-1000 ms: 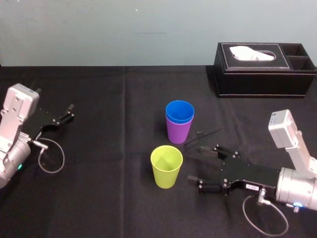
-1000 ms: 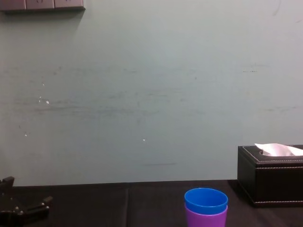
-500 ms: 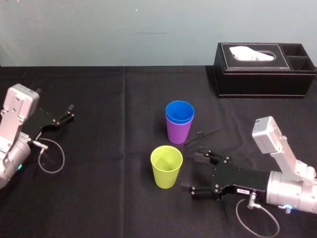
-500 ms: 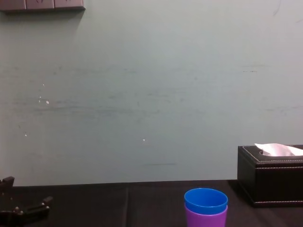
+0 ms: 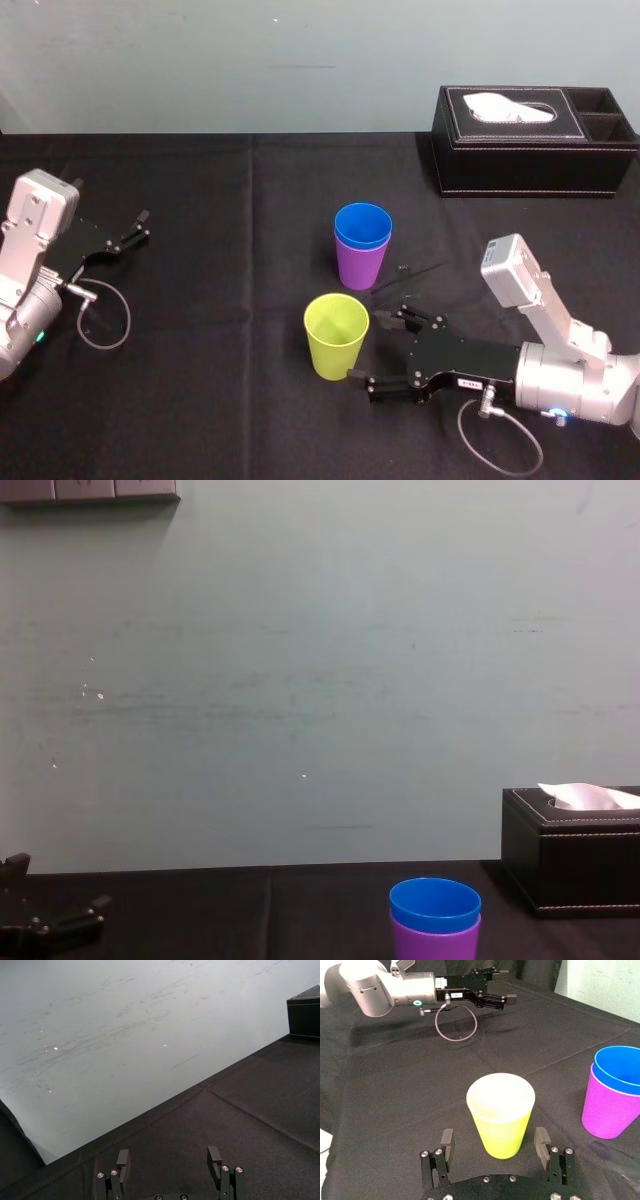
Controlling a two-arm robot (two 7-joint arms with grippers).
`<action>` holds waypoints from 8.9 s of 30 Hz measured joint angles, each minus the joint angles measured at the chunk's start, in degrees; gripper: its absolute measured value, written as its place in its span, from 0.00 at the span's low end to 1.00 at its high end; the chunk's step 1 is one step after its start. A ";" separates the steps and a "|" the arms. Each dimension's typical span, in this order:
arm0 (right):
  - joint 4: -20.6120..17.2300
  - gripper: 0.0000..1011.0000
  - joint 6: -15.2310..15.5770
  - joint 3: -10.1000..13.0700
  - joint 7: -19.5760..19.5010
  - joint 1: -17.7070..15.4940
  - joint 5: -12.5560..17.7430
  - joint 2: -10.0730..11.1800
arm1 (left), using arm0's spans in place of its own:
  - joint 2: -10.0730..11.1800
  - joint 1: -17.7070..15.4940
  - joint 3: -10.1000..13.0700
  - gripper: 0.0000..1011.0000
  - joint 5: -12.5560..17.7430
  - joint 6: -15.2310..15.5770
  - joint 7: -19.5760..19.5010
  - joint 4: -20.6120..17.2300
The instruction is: Stack the three plastic cups sequentially using one hand.
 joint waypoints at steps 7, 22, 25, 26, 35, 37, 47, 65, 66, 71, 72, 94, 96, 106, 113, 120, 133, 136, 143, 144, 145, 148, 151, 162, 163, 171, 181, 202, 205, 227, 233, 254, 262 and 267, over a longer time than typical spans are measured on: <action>1.45 0.99 0.56 -0.91 0.07 1.75 -0.61 -1.37 | 0.00 0.00 0.00 1.00 0.00 0.00 0.00 0.00; 4.58 0.99 1.70 -2.87 0.00 5.38 -1.94 -4.35 | 0.00 0.00 0.00 1.00 0.00 0.00 0.00 0.00; 4.98 0.99 1.85 -3.12 -0.09 5.83 -2.01 -4.87 | 0.00 0.00 0.00 1.00 0.00 0.00 0.00 0.00; 5.09 0.99 1.90 -3.18 -0.09 5.92 -2.01 -4.98 | 0.00 0.00 0.00 1.00 0.00 0.00 0.00 0.00; 5.30 0.99 2.05 -3.30 -0.07 6.12 -1.94 -5.17 | 0.00 0.00 0.00 1.00 0.00 0.00 0.00 0.00; 5.27 0.97 2.02 -3.27 -0.07 6.09 -1.93 -5.15 | 0.00 0.00 0.00 1.00 0.00 0.00 0.00 0.00; 5.17 0.76 1.96 -3.22 -0.08 6.01 -1.88 -5.08 | 0.00 0.00 0.00 1.00 0.00 0.00 0.00 0.00; 5.09 0.72 1.89 -3.16 -0.13 5.94 -1.88 -5.00 | 0.00 0.00 0.00 1.00 0.00 0.00 0.00 0.00; 5.09 0.72 1.89 -3.16 -0.14 5.94 -1.88 -4.99 | 0.00 0.00 0.00 1.00 0.00 0.00 0.00 0.00; 5.02 0.72 1.84 -3.14 -0.20 5.88 -1.89 -4.95 | 0.00 0.00 0.00 1.00 0.00 0.00 0.00 0.00; 4.65 0.72 1.65 -3.00 -0.42 5.62 -1.89 -4.76 | 0.00 0.00 0.00 1.00 0.00 0.00 0.00 0.00; -11.98 0.72 9.46 4.35 -8.02 1.46 2.12 2.05 | 0.00 0.00 0.00 1.00 0.00 0.00 0.00 0.00; -12.52 0.72 9.97 4.87 -8.49 1.71 2.52 2.27 | 0.00 0.00 0.00 1.00 0.00 0.00 0.00 0.00; -12.51 0.72 11.25 6.06 -9.57 3.62 3.79 2.25 | 0.00 0.00 0.00 1.00 0.00 0.00 0.00 0.00; -10.77 0.72 11.90 5.93 -9.91 5.99 4.10 1.45 | 0.00 0.00 0.00 1.00 0.00 0.00 0.00 0.00; -7.23 0.72 12.59 4.79 -9.99 9.23 3.50 -0.08 | 0.00 0.00 0.00 1.00 0.00 0.00 0.00 0.00; -0.47 0.72 13.43 2.24 -9.31 14.92 1.32 -3.17 | 0.00 0.00 0.00 1.00 0.00 0.00 0.00 0.00; 0.80 0.72 13.55 1.81 -9.15 15.75 0.96 -3.82 | 0.00 0.00 0.00 1.00 0.00 0.00 0.00 0.00; 2.71 0.72 13.50 1.25 -8.77 16.72 0.66 -4.94 | 0.00 0.00 0.00 1.00 0.00 0.00 0.00 0.00; 2.80 0.72 13.49 1.21 -8.76 16.75 0.63 -4.99 | 0.00 0.00 0.00 1.00 0.00 0.00 0.00 0.00; 2.91 0.72 13.47 1.17 -8.75 16.79 0.60 -5.05 | 0.00 0.00 0.00 1.00 0.00 0.00 0.00 0.00; 3.20 0.72 13.44 1.03 -8.69 16.85 0.51 -5.18 | 0.00 0.00 0.00 1.00 0.00 0.00 0.00 0.00; 3.56 0.72 13.33 0.92 -8.50 16.92 0.41 -5.32 | 0.00 0.00 0.00 1.00 0.00 0.00 0.00 0.00; 4.63 0.72 12.45 0.59 -7.89 17.11 0.14 -5.84 | 0.00 0.00 0.00 1.00 0.00 0.00 0.00 0.00; 4.68 0.72 12.36 0.55 -7.87 17.11 0.11 -5.88 | 0.00 0.00 0.00 1.00 0.00 0.00 0.00 0.00; 5.52 0.72 11.65 0.23 -7.62 17.01 -0.38 -6.25 | 0.00 0.00 0.00 1.00 0.00 0.00 0.00 0.00; 6.41 0.72 11.12 0.13 -7.72 16.75 -1.05 -6.66 | 0.00 0.00 0.00 1.00 0.00 0.00 0.00 0.00; 6.25 0.80 11.19 0.18 -7.80 16.77 -0.92 -6.57 | 0.00 0.00 0.00 1.00 0.00 0.00 0.00 0.00; 6.23 0.91 11.21 0.19 -7.81 16.77 -0.90 -6.56 | 0.00 0.00 0.00 1.00 0.00 0.00 0.00 0.00; 6.17 0.99 11.25 0.18 -7.81 16.77 -0.87 -6.55 | 0.00 0.00 0.00 1.00 0.00 0.00 0.00 0.00; 6.12 0.99 11.25 0.18 -7.83 16.74 -0.91 -6.53 | 0.00 0.00 0.00 1.00 0.00 0.00 0.00 0.00; -2.39 0.99 7.01 9.95 -15.90 7.01 0.48 -3.28 | 0.00 0.00 0.00 1.00 0.00 0.00 0.00 0.00; -3.30 0.99 4.00 15.42 -19.99 2.05 0.09 -3.13 | 0.00 0.00 0.00 1.00 0.00 0.00 0.00 0.00; -2.35 0.99 2.93 17.47 -21.13 0.08 -0.44 -3.29 | 0.00 0.00 0.00 1.00 0.00 0.00 0.00 0.00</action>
